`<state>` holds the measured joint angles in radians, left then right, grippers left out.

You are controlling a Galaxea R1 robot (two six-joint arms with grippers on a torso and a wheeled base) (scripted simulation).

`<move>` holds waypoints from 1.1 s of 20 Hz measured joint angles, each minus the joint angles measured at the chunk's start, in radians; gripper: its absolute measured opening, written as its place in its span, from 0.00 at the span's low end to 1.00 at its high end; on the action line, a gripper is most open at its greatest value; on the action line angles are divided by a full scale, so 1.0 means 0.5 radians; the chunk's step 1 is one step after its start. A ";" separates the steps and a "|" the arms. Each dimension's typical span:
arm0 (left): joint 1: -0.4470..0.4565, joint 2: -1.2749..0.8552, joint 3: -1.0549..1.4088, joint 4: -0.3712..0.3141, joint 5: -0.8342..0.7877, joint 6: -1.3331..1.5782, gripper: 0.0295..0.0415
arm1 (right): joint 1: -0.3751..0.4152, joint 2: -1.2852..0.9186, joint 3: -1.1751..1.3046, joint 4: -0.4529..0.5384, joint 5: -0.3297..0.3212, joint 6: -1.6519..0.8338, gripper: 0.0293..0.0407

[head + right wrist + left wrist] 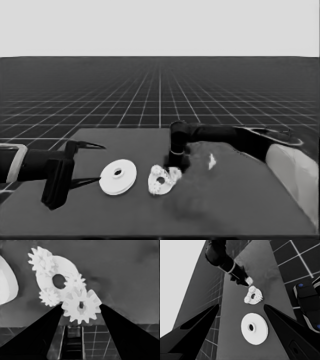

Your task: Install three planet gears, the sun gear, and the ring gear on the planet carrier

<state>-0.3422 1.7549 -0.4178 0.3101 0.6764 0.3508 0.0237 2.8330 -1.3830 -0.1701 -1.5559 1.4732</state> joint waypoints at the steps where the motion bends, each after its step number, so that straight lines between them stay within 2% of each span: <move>1: 0.000 0.000 0.000 0.000 0.000 0.000 0.75 | 0.007 0.187 -0.213 0.008 0.010 -0.054 0.15; 4: 0.000 0.000 0.000 0.000 0.000 0.000 0.75 | 0.011 0.394 -0.514 0.018 0.026 -0.161 0.15; 8: 0.000 0.000 0.000 0.000 0.000 0.000 0.75 | 0.011 0.439 -0.592 0.020 0.031 -0.192 0.15; 10: 0.000 0.000 0.000 0.000 0.000 0.000 0.75 | -0.151 0.463 -0.678 -0.136 0.074 -0.246 0.15; 12: 0.000 0.000 0.000 0.000 0.000 0.000 0.75 | -0.209 0.475 -0.721 -0.188 0.094 -0.272 0.15; 22: 0.000 0.000 0.000 0.000 0.000 0.000 0.75 | -0.250 0.480 -0.745 -0.213 0.106 -0.228 0.14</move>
<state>-0.3422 1.7549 -0.4178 0.3101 0.6764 0.3508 -0.1014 3.0730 -1.7554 -0.2769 -1.5030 1.3593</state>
